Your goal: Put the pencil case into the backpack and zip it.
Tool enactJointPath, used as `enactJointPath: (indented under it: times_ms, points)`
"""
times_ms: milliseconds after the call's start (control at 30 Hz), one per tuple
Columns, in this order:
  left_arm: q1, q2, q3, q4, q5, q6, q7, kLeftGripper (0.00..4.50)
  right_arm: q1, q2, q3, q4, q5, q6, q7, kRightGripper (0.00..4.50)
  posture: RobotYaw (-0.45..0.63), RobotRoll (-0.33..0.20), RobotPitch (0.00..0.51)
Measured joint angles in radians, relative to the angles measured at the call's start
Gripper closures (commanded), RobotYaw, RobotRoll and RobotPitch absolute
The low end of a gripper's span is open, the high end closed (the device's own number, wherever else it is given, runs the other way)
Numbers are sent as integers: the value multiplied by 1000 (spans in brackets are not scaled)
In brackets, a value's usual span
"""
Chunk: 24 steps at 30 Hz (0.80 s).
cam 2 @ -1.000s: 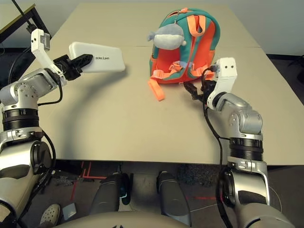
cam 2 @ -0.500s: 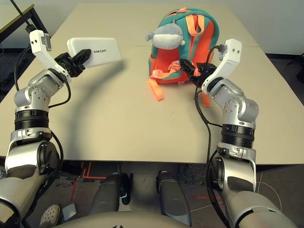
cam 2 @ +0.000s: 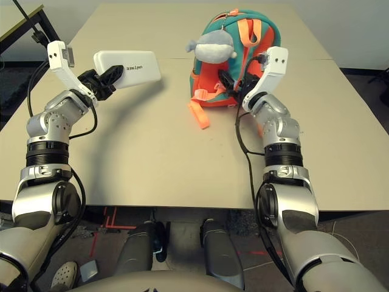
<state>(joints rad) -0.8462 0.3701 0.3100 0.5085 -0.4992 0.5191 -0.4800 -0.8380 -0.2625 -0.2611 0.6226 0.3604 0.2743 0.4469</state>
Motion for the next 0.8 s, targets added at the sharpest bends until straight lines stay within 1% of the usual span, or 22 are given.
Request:
enactJointPath:
  times_ms: [33,67,133,167,200,233,433,533,700,800]
  points:
    - [0,0,0,0,0,0,0,3194,0,0,1,4,0,-4,1,2045,-131,0,109]
    - [0,0,-1,-1,0,0,0,3194,0,0,3,5,-1,-8,2,2511,-131,0,109]
    - [1,-1,-2,-1,0,0,0,3194,0,-1,7,5,-1,-13,5,3262,-136,0,108]
    - [1,-2,-4,-1,0,0,0,3194,0,-1,9,5,-1,-16,6,3608,-136,0,108]
    - [1,-4,-6,-1,1,0,0,3195,0,-2,10,5,-3,-19,7,3846,-136,0,108]
    - [1,-5,-8,-1,2,-1,0,3195,0,-3,11,5,-4,-22,8,3929,-136,0,108]
    - [1,-15,-17,1,8,-10,-1,3218,2,-9,19,-1,-12,-23,14,3931,-148,0,106]
    - [0,-17,-17,8,10,-16,-2,3218,29,-20,37,-66,-12,-1,25,3931,-151,0,108]
    - [0,-27,-18,19,14,-23,-4,3218,148,-78,73,-340,7,132,60,3931,-159,0,110]
    - [0,-39,-19,20,16,-27,-5,3218,194,-103,75,-473,35,226,62,3931,-163,0,111]
